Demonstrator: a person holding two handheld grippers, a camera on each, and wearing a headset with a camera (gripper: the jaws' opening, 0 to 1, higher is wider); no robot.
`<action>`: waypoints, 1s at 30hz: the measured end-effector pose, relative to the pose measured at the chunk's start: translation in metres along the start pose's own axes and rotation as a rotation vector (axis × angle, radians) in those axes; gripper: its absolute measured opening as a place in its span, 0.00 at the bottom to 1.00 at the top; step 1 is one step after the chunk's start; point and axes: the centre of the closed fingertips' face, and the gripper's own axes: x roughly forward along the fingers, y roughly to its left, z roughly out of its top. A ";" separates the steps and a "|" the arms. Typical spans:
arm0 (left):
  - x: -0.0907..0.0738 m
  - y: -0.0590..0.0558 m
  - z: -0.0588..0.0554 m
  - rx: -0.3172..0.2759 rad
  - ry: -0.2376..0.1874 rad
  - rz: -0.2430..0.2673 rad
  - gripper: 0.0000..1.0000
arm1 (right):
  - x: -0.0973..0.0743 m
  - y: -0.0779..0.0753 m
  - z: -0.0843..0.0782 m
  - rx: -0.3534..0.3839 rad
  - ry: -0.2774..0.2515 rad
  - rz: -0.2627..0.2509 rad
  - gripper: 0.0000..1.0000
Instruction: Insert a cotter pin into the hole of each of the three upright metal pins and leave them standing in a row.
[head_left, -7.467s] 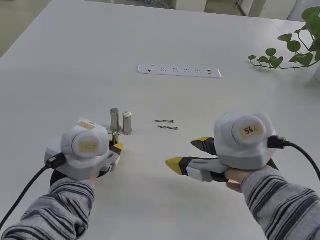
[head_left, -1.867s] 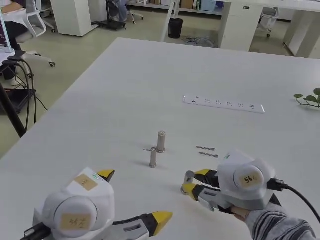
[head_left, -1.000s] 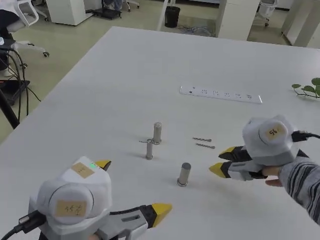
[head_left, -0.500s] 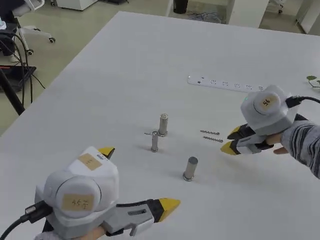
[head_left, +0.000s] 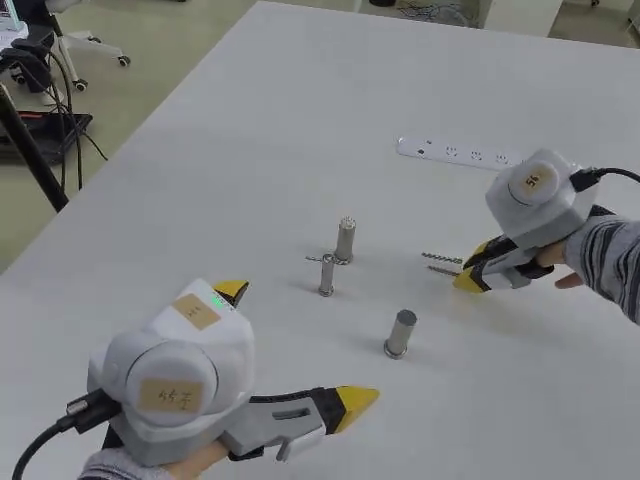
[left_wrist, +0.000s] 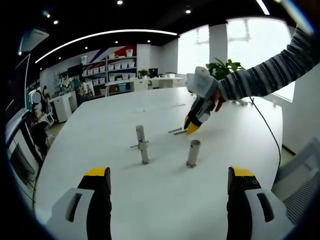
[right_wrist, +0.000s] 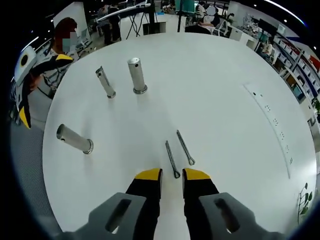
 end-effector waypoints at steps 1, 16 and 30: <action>0.000 0.001 0.000 -0.003 0.000 0.000 0.96 | 0.000 0.000 0.000 -0.001 0.003 0.003 0.10; -0.001 0.001 -0.003 -0.010 0.005 -0.017 0.88 | 0.000 0.011 -0.003 -0.161 0.079 -0.008 0.00; 0.001 -0.008 0.005 0.015 -0.007 -0.087 0.69 | -0.027 0.030 0.000 -0.176 -0.034 -0.048 0.00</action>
